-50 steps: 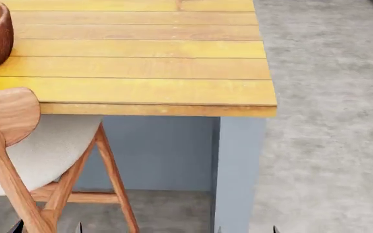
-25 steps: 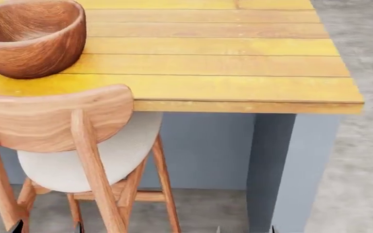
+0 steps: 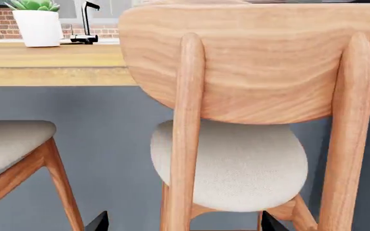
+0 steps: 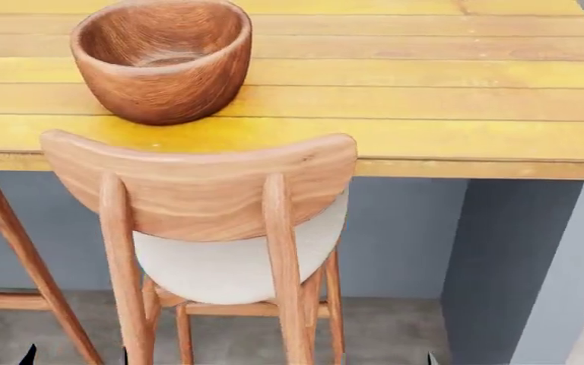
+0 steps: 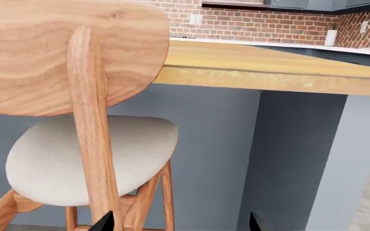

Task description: Place the cup inside the bowl on the dining table and move the bowl to any counter.

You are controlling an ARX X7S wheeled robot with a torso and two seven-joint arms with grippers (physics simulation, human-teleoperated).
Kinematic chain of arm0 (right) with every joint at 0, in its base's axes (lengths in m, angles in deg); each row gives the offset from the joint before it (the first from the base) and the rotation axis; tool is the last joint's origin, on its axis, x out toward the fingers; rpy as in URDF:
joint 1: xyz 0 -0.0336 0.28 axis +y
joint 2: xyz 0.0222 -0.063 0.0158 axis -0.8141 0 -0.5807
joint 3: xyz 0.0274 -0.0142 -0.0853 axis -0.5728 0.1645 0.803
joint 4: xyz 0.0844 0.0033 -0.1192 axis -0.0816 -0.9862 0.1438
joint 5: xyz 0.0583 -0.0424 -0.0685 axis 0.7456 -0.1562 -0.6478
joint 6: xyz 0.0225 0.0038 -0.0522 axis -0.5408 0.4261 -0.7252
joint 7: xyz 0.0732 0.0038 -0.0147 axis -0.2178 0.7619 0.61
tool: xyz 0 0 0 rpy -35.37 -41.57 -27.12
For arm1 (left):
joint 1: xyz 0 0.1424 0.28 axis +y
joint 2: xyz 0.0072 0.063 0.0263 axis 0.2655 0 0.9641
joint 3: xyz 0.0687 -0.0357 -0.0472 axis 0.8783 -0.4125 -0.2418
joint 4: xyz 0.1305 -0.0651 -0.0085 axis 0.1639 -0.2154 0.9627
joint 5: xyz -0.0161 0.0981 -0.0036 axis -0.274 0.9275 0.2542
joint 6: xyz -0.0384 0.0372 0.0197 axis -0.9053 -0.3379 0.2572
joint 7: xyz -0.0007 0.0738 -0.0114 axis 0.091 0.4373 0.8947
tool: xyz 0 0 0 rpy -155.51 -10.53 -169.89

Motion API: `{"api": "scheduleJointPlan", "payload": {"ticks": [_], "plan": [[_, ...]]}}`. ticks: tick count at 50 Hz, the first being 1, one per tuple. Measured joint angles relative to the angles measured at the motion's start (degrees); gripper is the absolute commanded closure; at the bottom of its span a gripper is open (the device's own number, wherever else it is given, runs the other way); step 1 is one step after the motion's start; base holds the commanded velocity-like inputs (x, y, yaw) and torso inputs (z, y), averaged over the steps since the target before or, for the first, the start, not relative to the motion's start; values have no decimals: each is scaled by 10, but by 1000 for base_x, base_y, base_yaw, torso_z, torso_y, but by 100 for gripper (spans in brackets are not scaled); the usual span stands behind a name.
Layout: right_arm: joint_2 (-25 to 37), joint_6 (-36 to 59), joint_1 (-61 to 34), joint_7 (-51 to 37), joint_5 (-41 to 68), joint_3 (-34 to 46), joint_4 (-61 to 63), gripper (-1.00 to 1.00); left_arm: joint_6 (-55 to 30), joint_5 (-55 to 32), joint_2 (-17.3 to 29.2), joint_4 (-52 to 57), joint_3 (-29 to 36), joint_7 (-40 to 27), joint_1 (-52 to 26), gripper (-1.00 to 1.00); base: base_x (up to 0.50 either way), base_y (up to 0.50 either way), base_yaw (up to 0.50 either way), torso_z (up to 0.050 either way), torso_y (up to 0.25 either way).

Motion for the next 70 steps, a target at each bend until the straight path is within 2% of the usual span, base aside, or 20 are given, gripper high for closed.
{"api": "scheduleJointPlan", "payload": {"ticks": [30, 52, 70], "plan": [[9, -5, -1, -9, 8, 12, -1, -100, 6, -13, 12, -1, 9, -6, 2, -100, 67, 393, 0, 0, 0], [12, -19, 0, -11, 30, 11, 2, -100, 1, -18, 17, -1, 17, -15, -3, -100, 0, 6, 0, 0, 0], [15, -25, 1, -17, 41, 12, 0, -100, 23, -19, 23, 3, 20, -20, 4, -100, 0, 0, 0, 49, 0]]}}
